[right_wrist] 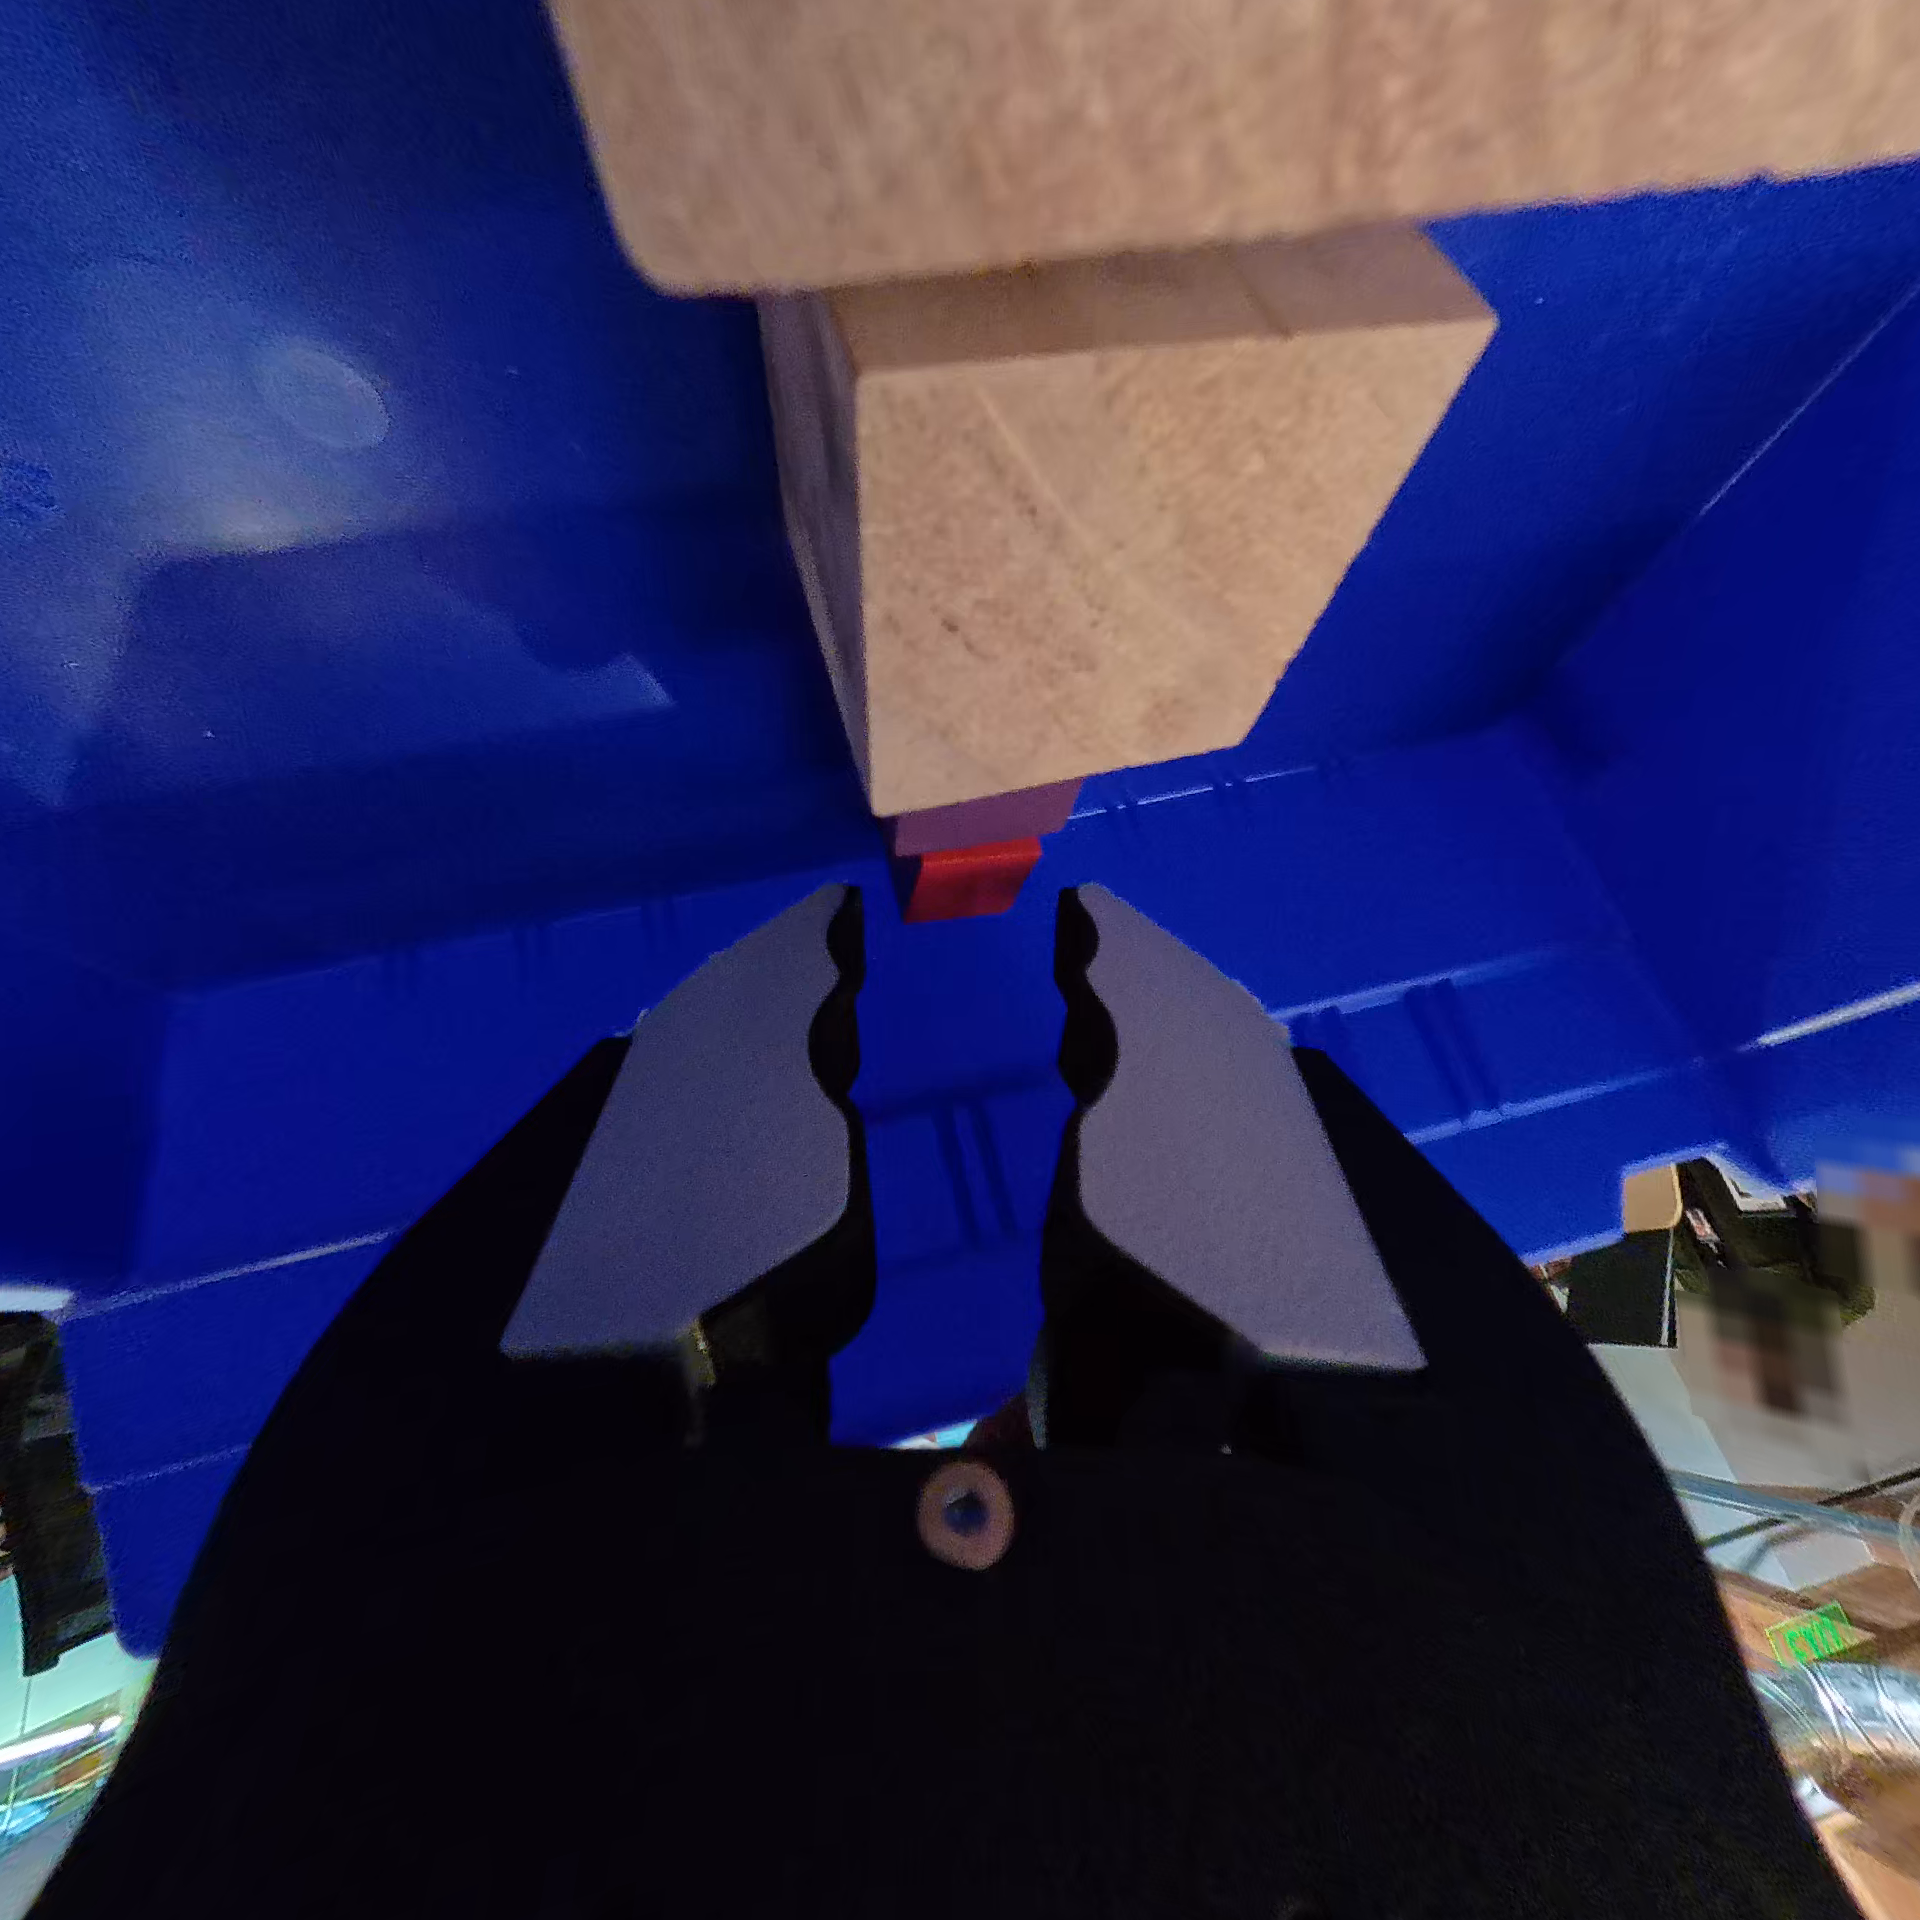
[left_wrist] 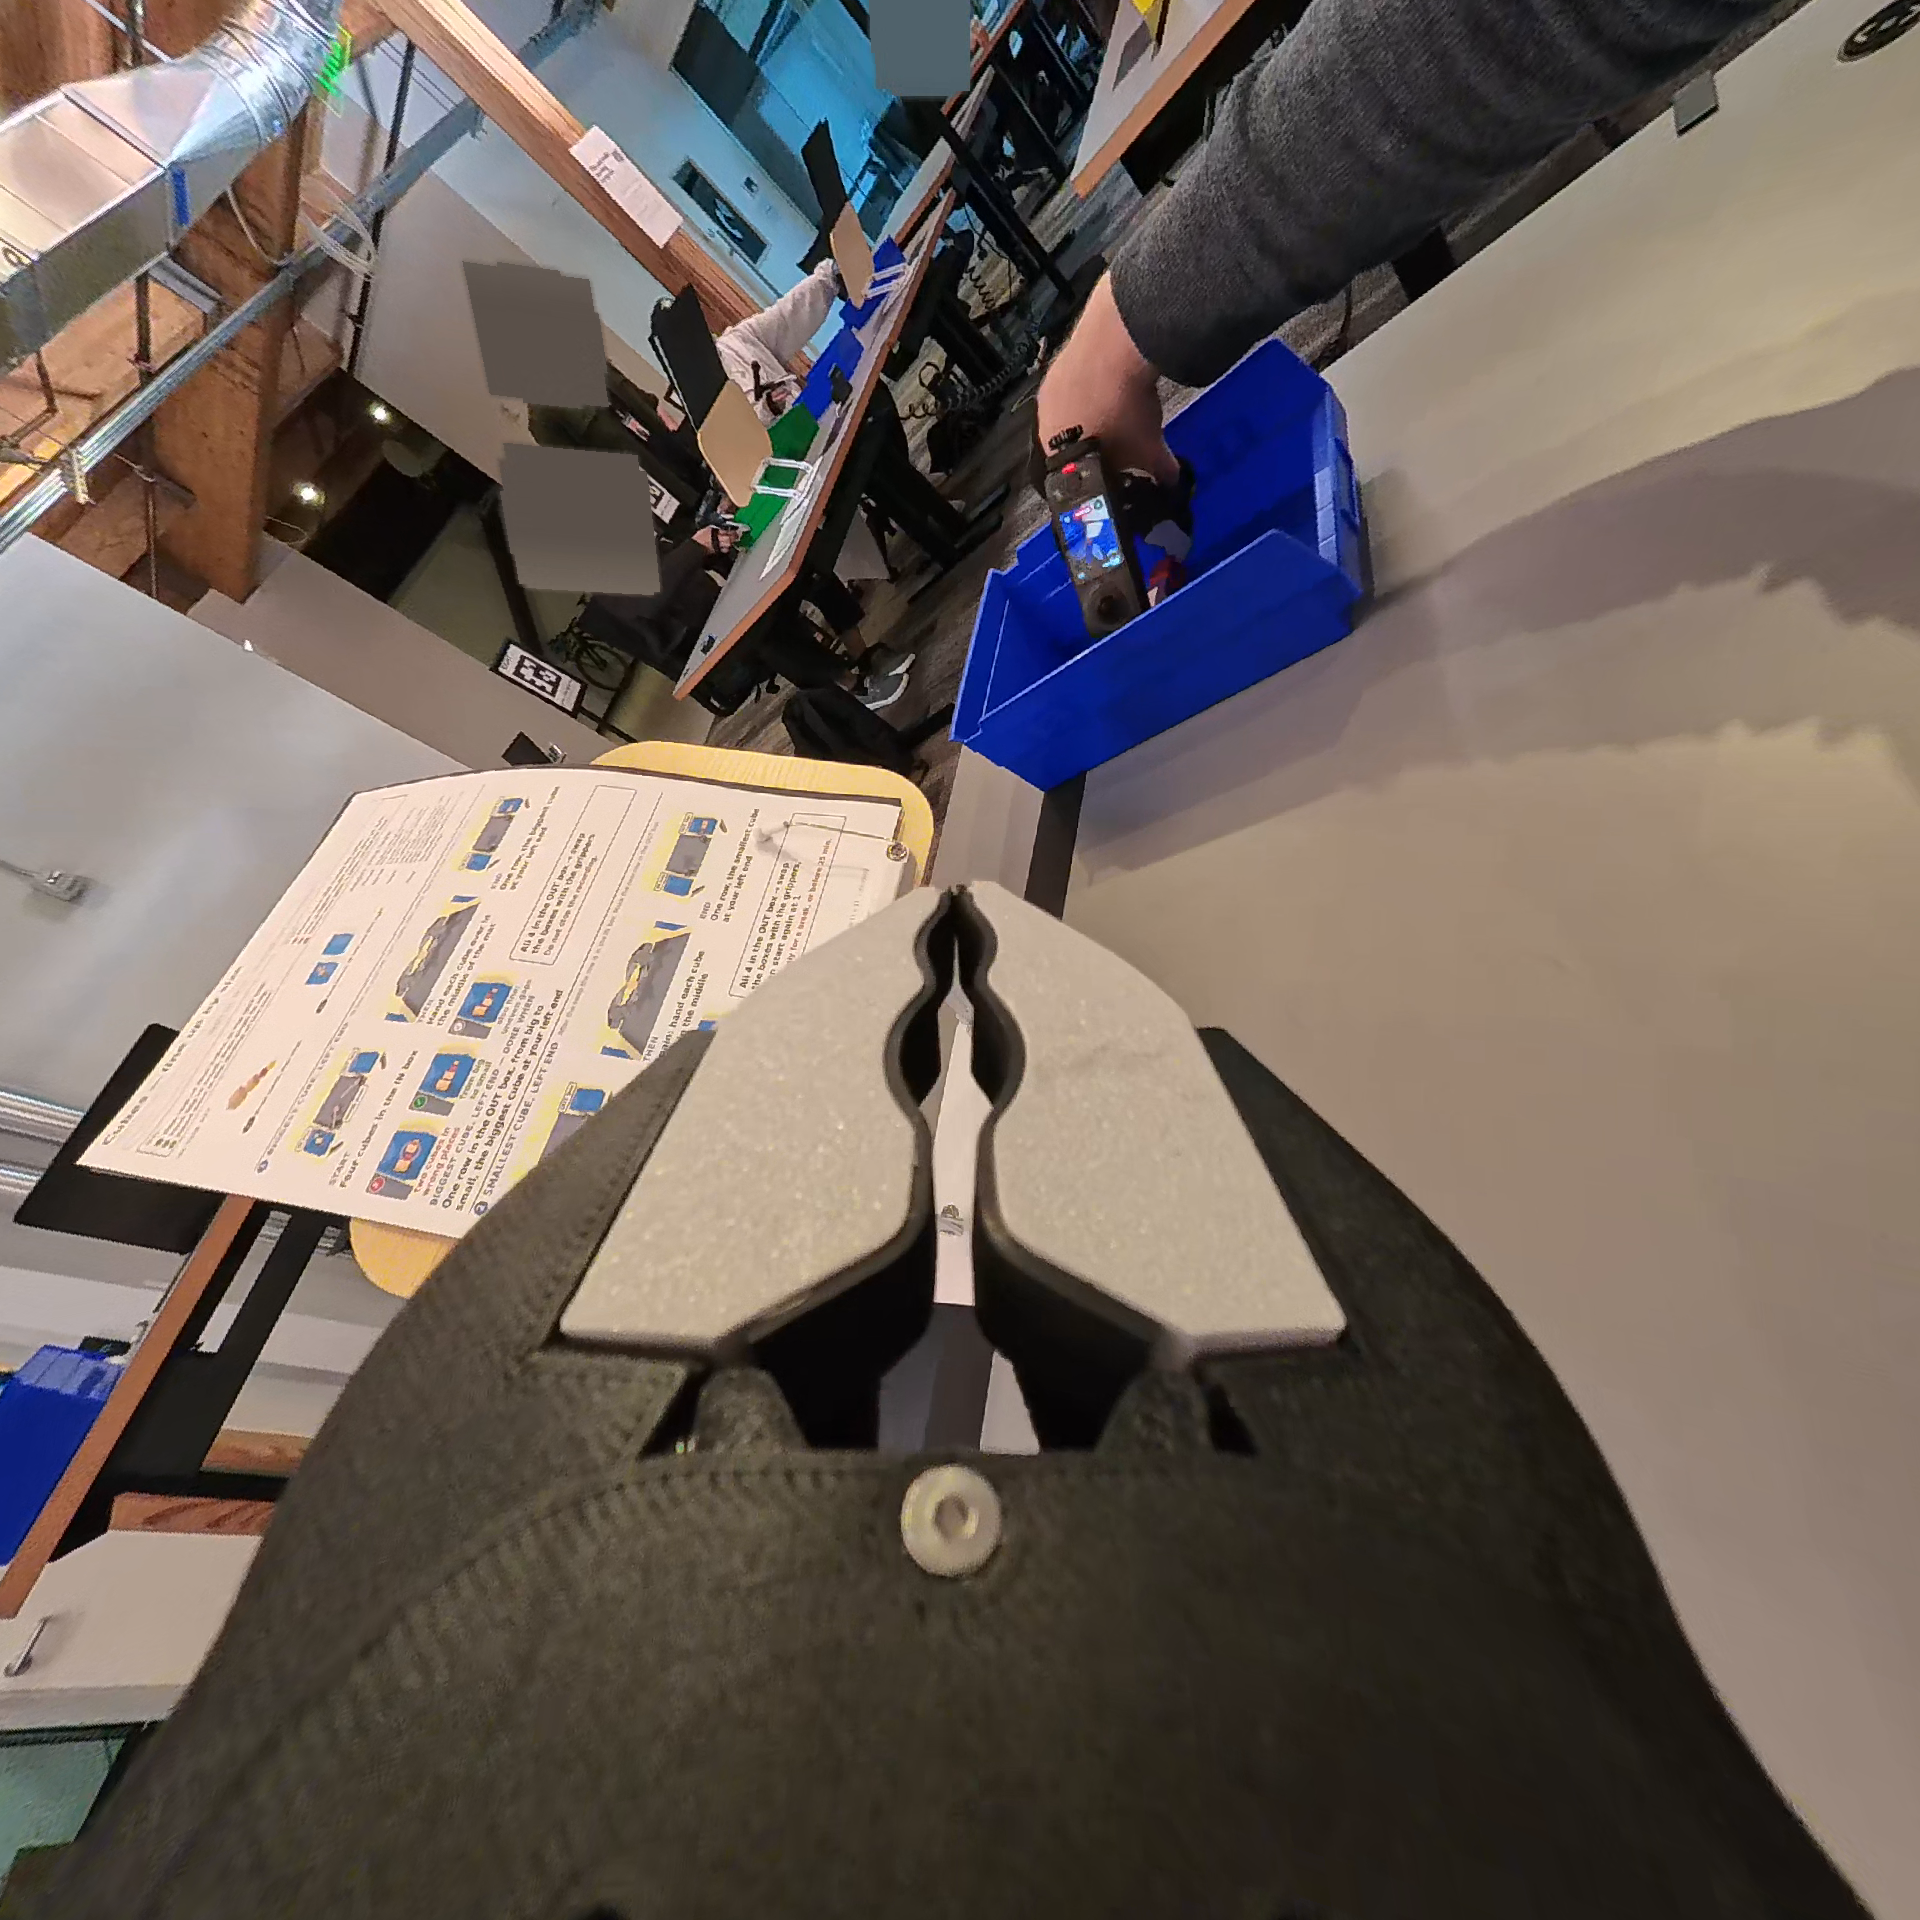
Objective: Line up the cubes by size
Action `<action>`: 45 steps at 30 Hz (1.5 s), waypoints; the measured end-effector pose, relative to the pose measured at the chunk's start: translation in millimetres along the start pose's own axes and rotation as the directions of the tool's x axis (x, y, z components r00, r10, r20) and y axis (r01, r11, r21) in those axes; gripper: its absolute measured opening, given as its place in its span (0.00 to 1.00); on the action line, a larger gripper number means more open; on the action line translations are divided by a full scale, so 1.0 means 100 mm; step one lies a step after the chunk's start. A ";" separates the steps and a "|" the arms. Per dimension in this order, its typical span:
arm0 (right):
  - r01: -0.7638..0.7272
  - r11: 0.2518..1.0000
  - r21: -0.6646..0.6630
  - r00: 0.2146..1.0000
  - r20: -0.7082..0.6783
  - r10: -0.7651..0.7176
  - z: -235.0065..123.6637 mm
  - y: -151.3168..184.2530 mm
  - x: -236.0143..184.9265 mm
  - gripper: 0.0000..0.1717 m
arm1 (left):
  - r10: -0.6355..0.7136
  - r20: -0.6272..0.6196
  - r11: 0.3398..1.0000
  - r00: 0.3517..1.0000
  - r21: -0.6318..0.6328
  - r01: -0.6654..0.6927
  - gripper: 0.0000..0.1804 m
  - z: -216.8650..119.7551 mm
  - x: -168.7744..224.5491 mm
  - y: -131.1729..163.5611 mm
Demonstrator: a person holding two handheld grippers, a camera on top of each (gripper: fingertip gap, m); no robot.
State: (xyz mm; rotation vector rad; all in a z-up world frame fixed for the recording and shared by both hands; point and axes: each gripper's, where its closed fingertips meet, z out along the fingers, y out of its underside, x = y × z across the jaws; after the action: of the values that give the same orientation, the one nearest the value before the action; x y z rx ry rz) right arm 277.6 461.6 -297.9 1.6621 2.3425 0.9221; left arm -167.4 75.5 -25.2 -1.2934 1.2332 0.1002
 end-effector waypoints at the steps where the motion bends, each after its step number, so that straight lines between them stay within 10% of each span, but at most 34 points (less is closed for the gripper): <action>1: -0.003 1.000 0.002 1.000 -0.008 0.003 -0.02 0.00 0.01 0.21 | 0.001 -0.002 1.000 1.000 -0.001 -0.001 0.00 0.00 0.01 0.00; 11: -0.162 0.977 0.139 0.916 -0.348 0.201 -1.14 0.19 0.13 0.20 | -0.007 0.062 1.000 0.998 0.023 0.005 0.00 -0.02 -0.09 -0.11; 17: -0.251 0.850 0.462 0.753 -0.459 0.472 -2.22 -0.02 -0.35 0.19 | -0.055 0.177 0.994 0.983 -0.088 0.072 0.08 0.16 -0.20 -0.03; 27: -0.148 0.437 0.887 0.715 -0.210 0.667 -3.17 -1.50 -1.36 0.18 | -0.377 0.194 0.904 0.906 -0.135 0.405 0.15 0.46 0.47 0.35; 36: -0.174 -0.047 0.984 0.672 0.153 0.725 -3.39 -2.65 -1.20 0.19 | -0.509 0.397 0.783 0.764 -0.156 0.603 0.19 0.93 1.11 1.25; 45: -0.298 -0.180 0.938 0.551 0.323 0.770 -2.86 -2.87 -0.94 0.19 | -0.484 0.530 0.689 0.697 -0.260 0.676 0.26 1.08 1.26 1.78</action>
State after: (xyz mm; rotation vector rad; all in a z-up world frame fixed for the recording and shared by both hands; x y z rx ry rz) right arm -43.0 202.6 -245.0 3.5692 2.3884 -0.9428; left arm -164.4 151.3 -256.6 -1.9036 0.3601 0.1822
